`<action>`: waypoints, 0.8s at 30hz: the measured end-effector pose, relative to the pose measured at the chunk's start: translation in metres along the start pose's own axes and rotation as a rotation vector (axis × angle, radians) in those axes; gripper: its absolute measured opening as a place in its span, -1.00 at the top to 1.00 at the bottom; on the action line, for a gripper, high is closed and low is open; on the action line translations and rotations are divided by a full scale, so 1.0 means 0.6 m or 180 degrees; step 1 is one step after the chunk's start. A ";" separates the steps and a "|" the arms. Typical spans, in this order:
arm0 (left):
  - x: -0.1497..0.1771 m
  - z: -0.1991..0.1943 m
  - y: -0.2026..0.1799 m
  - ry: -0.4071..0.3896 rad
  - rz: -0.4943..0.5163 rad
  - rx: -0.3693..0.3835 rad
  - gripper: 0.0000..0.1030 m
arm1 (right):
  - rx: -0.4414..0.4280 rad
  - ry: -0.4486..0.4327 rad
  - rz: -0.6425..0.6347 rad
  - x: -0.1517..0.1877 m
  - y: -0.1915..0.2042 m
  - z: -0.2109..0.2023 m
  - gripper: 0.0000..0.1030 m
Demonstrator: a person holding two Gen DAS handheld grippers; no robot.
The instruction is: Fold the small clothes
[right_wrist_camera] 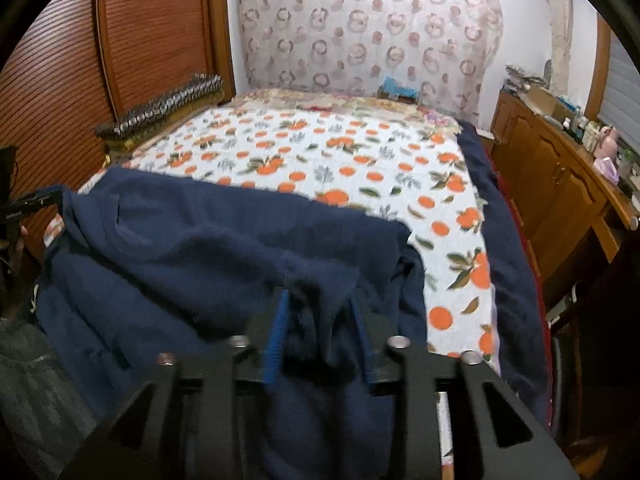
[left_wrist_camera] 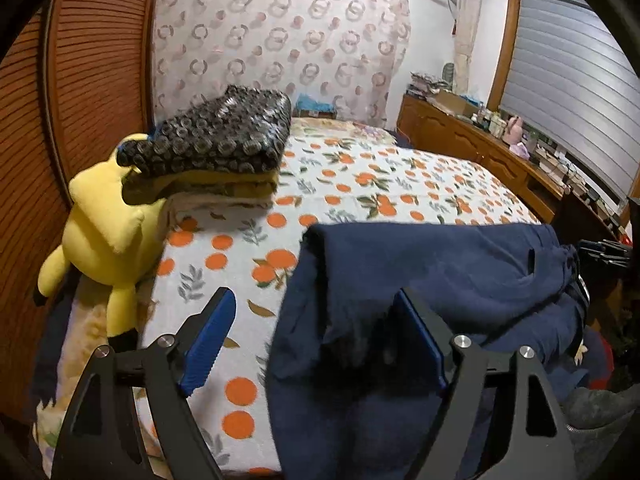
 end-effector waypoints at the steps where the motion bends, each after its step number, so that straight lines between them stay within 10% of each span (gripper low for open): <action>1: -0.003 0.000 0.002 -0.0006 0.0004 -0.0003 -0.59 | 0.0009 -0.0042 -0.0015 -0.004 -0.001 -0.005 0.08; 11: -0.055 0.059 0.005 0.0040 0.0152 0.0024 -0.59 | 0.0075 -0.0066 -0.0080 -0.025 -0.014 0.028 -0.18; 24: -0.076 0.187 -0.003 0.0690 0.0278 0.0231 -0.37 | 0.0144 0.0204 0.0030 -0.048 -0.054 0.127 -0.30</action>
Point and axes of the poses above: each gripper's, at about its wrist camera, not at the fingertips, and z roughly the way its jaws point, y to its left, x to its underside, the point moved 2 cm from there along z, roughly the way its jaws point
